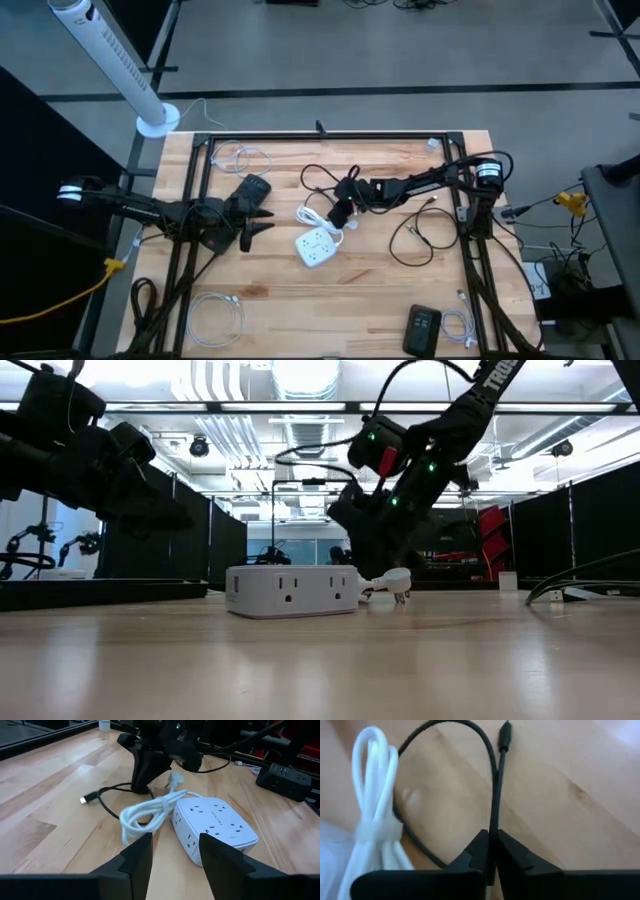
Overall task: Insert USB
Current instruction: Insert the left black charger cable into the white outlet extension
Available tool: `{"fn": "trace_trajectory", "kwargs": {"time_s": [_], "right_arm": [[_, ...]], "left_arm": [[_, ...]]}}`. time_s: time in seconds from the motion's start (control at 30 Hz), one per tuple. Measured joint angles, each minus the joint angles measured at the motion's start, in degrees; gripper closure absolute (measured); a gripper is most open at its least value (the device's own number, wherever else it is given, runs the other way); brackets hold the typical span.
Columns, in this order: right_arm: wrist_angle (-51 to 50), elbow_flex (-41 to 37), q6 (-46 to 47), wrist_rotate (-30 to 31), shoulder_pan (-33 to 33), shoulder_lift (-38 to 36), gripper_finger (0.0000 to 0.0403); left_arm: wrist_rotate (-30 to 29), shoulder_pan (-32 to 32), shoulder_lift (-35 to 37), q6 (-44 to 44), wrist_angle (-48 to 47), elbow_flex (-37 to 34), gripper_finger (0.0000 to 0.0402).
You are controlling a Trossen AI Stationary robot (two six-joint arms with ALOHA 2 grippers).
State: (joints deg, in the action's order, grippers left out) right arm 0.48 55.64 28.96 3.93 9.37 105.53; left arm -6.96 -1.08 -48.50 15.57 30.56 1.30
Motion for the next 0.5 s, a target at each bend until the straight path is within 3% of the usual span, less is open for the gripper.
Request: {"fn": "trace_trajectory", "kwargs": {"time_s": [0.23,0.5], "right_arm": [[-0.91,2.1,-9.61,1.09,-0.63,-6.67,0.04],[-0.59,2.21,-24.11,4.16,-6.37,-10.63,0.0401]], "left_arm": [[-0.02,0.0,-0.17,0.0,1.48,-0.01,0.0264],[0.02,0.0,-0.19,0.0,3.94,-0.04,0.0271]]}}
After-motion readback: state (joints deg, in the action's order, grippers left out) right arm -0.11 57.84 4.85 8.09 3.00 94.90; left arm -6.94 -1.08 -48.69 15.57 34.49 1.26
